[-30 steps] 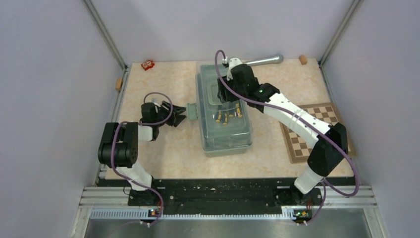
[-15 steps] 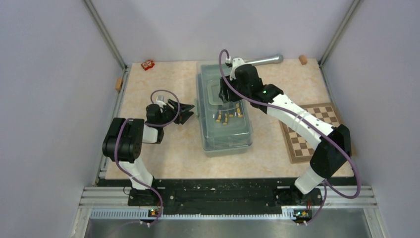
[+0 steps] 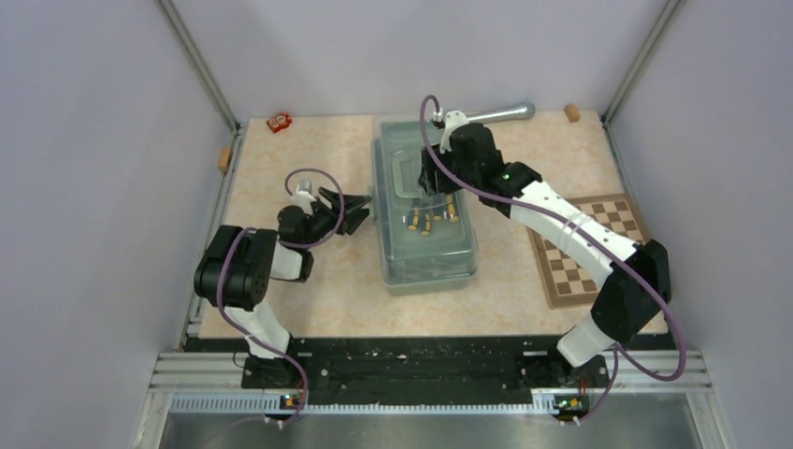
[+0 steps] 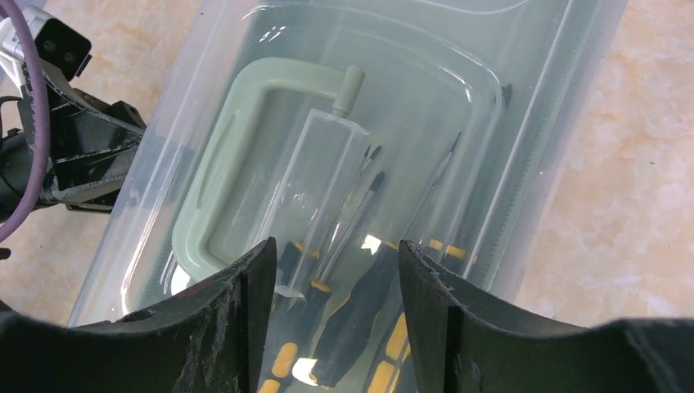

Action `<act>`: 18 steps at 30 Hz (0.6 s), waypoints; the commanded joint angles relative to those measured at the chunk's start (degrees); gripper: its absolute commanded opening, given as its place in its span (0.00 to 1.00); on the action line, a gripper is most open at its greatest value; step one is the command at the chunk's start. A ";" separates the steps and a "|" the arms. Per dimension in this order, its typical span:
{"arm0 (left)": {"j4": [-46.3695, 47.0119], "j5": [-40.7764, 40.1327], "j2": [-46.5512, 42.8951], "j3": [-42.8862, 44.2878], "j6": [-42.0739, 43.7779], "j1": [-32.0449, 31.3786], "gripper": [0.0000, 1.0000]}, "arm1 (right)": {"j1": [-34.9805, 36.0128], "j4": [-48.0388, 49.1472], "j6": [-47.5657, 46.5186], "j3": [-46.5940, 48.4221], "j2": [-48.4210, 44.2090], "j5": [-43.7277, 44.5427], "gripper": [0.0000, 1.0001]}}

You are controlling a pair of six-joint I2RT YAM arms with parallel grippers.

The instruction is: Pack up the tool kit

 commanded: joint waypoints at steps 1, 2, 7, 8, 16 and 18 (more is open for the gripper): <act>12.40 1.83 1.69 -1.29 -2.30 -1.40 0.65 | -1.09 -5.91 -0.92 -2.32 -1.01 -0.52 0.56; 13.10 1.95 2.45 -1.29 -2.52 -1.43 0.67 | -1.09 -5.83 -0.72 -2.32 -1.02 -0.85 0.56; 14.62 1.81 5.03 -1.01 -2.62 -1.47 0.72 | -1.09 -5.99 -0.68 -2.13 -1.05 -1.14 0.56; 14.59 1.92 5.41 -0.87 -2.40 -1.48 0.72 | -1.09 -6.01 -0.66 -2.09 -1.05 -1.14 0.56; 15.74 1.03 8.77 -0.66 -1.10 -1.48 0.75 | -1.13 -6.48 -1.06 -1.20 -0.88 -1.58 0.56; 16.85 0.76 9.66 -0.60 -1.41 -1.48 0.75 | -1.09 -6.56 -1.16 -1.13 -0.84 -1.52 0.56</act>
